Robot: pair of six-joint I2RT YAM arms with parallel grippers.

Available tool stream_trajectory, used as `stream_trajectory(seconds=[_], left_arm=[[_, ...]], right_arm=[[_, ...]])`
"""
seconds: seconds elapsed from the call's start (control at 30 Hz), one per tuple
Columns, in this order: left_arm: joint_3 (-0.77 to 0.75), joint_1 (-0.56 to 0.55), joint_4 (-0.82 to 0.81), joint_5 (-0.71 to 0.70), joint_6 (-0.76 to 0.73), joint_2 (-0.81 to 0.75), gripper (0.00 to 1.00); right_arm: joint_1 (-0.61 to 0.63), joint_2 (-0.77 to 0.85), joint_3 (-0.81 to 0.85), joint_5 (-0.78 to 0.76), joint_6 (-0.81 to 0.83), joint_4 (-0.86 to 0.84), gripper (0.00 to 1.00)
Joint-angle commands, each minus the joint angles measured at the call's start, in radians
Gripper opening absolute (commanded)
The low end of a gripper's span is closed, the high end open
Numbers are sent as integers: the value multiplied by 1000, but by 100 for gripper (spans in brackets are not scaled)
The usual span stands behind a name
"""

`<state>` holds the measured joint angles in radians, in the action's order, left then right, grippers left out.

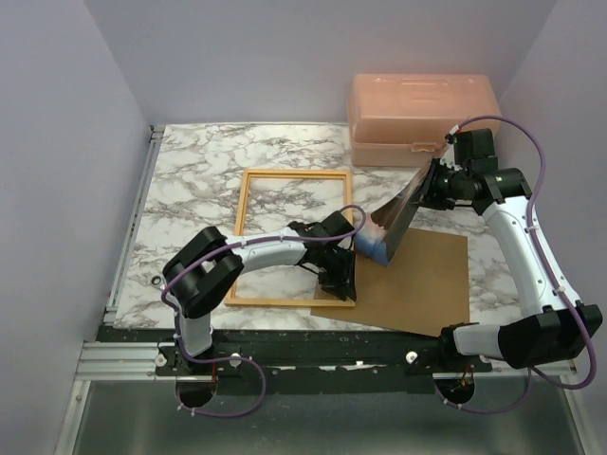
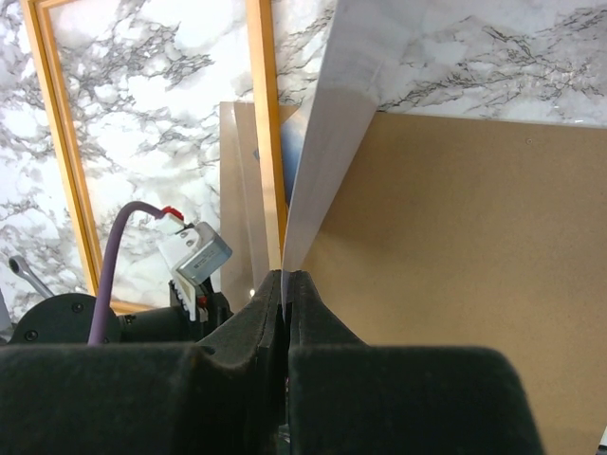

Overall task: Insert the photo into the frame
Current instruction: Move the photo frame to the center of the board.

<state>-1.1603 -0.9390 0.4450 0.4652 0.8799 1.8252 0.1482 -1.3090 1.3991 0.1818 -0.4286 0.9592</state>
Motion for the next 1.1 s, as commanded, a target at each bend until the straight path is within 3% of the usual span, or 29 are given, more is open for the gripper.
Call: stream_trajectory(seconds=[0.0, 0.3, 0.57, 0.8, 0.97, 1.07], left_arm=[[1, -12, -65, 109, 27, 29, 33], [-3, -23, -58, 80, 23, 12, 34], [88, 53, -92, 32, -25, -170, 45], [328, 300, -186, 104, -51, -366, 51], [456, 530, -123, 85, -109, -487, 55], [476, 637, -2, -19, -156, -557, 61]], right_arm=[[-7, -7, 24, 24, 0, -8, 0], [-8, -9, 87, 0, 5, 14, 0], [-7, -8, 119, 82, 13, -7, 0], [-7, 7, 138, 189, 22, -59, 0], [-7, 17, 132, 280, 10, -104, 0], [-7, 18, 121, 353, 3, -142, 1]])
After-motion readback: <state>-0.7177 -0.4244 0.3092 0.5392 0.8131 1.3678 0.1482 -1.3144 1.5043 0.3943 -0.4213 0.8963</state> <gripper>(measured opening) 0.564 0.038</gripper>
